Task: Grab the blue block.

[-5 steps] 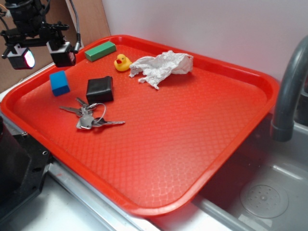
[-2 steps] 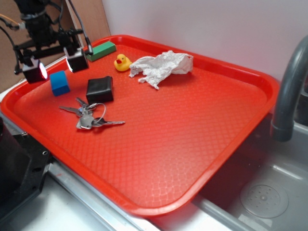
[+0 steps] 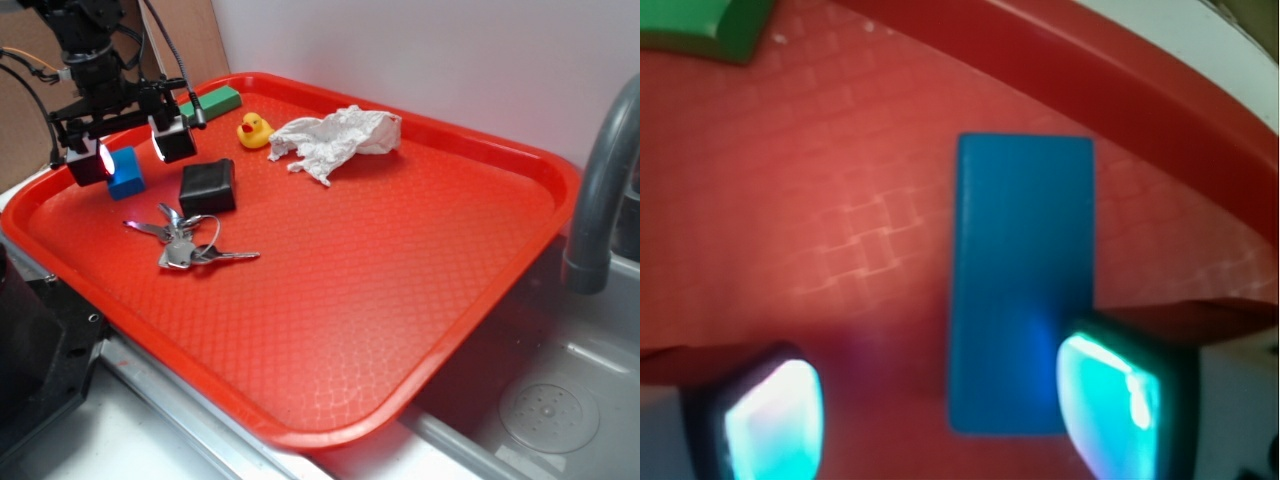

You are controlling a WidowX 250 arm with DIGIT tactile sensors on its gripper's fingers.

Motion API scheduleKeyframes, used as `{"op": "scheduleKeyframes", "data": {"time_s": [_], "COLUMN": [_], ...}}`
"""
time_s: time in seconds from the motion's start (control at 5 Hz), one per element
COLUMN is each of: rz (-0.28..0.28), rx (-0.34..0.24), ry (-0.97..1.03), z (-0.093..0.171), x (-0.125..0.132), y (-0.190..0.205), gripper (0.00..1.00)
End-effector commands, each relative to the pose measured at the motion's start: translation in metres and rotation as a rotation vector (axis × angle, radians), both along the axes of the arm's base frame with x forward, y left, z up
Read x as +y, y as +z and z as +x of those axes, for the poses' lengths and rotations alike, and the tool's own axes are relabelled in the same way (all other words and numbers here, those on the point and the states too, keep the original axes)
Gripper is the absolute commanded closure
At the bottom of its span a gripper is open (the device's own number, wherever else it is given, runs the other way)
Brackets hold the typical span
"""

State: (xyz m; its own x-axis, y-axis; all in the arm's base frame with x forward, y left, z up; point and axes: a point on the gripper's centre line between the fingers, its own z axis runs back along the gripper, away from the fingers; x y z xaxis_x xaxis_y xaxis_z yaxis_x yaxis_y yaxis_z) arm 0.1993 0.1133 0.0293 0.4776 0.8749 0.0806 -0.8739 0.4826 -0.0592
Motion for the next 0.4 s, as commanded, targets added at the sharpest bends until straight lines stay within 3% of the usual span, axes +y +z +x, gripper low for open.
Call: {"op": "scheduleKeyframes", "data": {"time_s": [0.0, 0.2], "rz": [0.025, 0.062], "rx": [0.005, -0.002], "ry": [-0.043, -0.06], "z": [0.002, -0.002], "x": [0.006, 0.019], "y": [-0.013, -0.016], "gripper": [0.0, 0.0]}}
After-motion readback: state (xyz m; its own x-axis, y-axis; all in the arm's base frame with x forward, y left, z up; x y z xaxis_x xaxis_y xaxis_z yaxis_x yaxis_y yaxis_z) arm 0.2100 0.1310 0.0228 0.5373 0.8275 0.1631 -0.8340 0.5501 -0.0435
